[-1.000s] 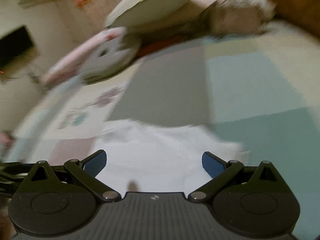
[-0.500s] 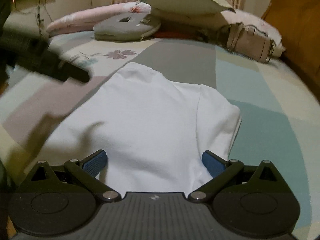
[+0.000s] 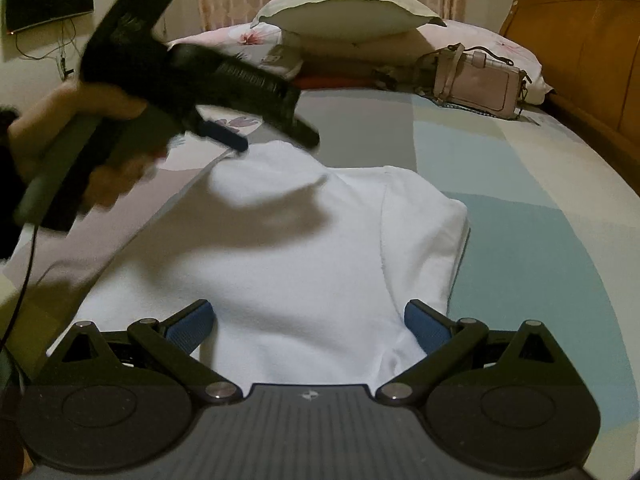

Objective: Fold clothes

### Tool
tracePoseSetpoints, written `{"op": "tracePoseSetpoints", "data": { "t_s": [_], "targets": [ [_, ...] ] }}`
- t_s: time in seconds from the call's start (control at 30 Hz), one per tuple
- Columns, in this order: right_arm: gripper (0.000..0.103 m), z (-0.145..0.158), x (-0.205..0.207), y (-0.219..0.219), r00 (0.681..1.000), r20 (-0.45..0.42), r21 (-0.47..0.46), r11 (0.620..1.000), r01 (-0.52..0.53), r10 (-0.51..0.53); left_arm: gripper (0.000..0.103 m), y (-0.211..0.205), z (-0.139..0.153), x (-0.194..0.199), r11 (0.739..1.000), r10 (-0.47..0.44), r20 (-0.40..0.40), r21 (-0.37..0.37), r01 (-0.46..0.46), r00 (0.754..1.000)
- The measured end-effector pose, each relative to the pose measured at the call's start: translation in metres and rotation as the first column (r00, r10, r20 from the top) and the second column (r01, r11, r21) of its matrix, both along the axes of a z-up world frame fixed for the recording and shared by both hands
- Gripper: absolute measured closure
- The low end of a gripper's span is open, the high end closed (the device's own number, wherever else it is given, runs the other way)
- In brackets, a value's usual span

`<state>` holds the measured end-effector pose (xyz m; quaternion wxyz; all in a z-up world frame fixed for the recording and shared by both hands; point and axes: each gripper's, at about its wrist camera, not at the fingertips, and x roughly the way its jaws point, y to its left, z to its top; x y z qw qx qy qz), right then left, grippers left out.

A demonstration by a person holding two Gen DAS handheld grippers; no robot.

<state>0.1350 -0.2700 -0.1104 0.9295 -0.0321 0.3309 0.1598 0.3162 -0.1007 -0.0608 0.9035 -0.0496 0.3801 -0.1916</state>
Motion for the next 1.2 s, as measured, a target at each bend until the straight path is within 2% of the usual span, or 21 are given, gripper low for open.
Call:
{"op": "tracePoseSetpoints", "data": {
  "t_s": [0.13,0.23,0.27,0.37,0.8,0.83,0.9,1.0,1.2],
  "targets": [
    [0.000,-0.001,0.000,-0.001,1.000,0.007,0.013,1.000,0.001,-0.002,0.010,0.003,0.021,-0.012,0.996,-0.079,0.026,-0.047,0.080,0.997],
    [0.000,-0.001,0.000,-0.002,1.000,0.009,0.020,1.000,0.004,-0.004,0.010,-0.005,0.011,-0.019,0.975,-0.181,-0.046,-0.141,0.173,0.982],
    [0.000,-0.001,-0.001,-0.002,1.000,0.009,0.019,1.000,0.005,-0.005,0.010,-0.010,0.005,-0.018,0.972,-0.197,-0.068,-0.141,0.186,0.978],
    [0.000,0.000,-0.001,-0.001,1.000,0.007,0.017,1.000,0.007,-0.007,0.012,-0.025,-0.012,-0.007,0.990,-0.143,-0.098,-0.014,0.142,0.985],
    [0.000,0.004,-0.006,0.008,0.999,0.011,-0.034,0.998,0.048,-0.047,0.009,-0.006,-0.009,-0.099,0.985,-0.140,-0.154,-0.119,0.123,0.978],
    [0.000,0.005,-0.008,0.009,0.999,0.011,-0.043,0.998,0.051,-0.050,0.010,-0.005,-0.015,-0.101,0.990,-0.113,-0.185,-0.100,0.096,0.976],
    [0.000,0.010,-0.015,0.011,0.998,0.016,-0.055,0.997,0.054,-0.053,0.010,0.001,-0.013,-0.113,0.993,-0.087,-0.161,-0.093,0.072,0.983],
    [0.000,0.021,-0.024,0.009,0.998,0.025,-0.020,0.999,0.051,-0.050,0.010,0.015,0.010,-0.124,0.994,-0.043,-0.099,-0.104,0.033,0.994],
    [0.000,0.034,-0.019,0.016,0.997,0.051,0.039,0.998,0.053,-0.055,0.009,0.041,0.032,-0.134,0.997,0.079,-0.037,-0.019,-0.080,0.996]
  ]
}}
